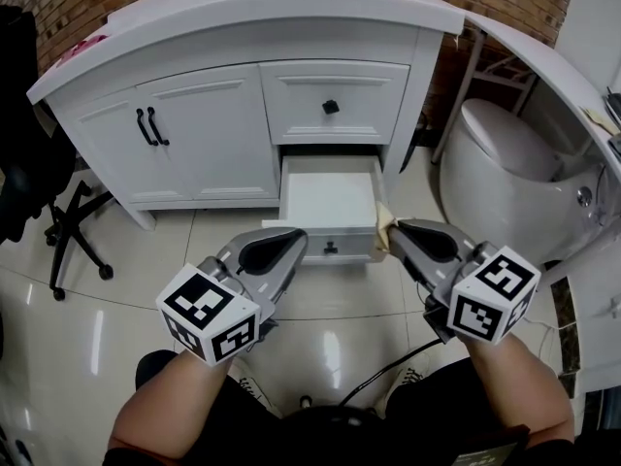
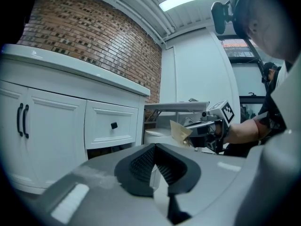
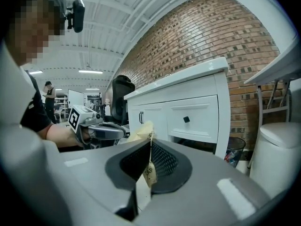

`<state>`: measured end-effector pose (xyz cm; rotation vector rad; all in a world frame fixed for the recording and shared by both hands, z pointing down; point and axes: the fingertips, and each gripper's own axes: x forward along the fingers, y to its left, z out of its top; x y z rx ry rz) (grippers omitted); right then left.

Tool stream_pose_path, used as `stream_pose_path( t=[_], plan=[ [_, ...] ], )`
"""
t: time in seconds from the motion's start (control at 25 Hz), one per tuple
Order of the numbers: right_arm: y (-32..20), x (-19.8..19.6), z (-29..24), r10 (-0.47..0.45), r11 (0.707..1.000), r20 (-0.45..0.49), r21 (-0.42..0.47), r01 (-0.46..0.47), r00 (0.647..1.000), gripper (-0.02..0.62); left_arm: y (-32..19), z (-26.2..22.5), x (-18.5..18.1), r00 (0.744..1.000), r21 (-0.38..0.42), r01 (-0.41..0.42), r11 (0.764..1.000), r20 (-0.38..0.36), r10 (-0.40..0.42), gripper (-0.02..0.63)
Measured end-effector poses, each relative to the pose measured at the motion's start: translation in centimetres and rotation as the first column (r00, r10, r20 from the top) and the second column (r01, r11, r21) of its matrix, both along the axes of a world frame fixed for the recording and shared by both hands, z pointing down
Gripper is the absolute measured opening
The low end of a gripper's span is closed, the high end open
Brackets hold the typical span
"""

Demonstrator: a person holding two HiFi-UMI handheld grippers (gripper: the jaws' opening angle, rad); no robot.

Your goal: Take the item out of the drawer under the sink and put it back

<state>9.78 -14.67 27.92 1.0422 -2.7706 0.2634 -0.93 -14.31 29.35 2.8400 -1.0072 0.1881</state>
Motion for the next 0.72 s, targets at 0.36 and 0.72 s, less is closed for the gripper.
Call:
stream_pose_path(
  t=[0.36, 0.72],
  plan=[
    [0.49, -0.70, 0.90, -0.026, 0.999, -0.013, -0.023, 0.026, 1.000, 0.009, 0.02, -0.17, 0.09, 0.998, -0.039, -0.003, 0.999, -0.070, 0.000, 0.005],
    [0.47, -0.82, 1.09, -0.027, 0.999, -0.007, -0.034, 0.027, 1.000, 0.009, 0.07, -0.15, -0.19, 0.999, -0.021, 0.007, 1.000, -0.042, -0.008, 0.006]
  ],
)
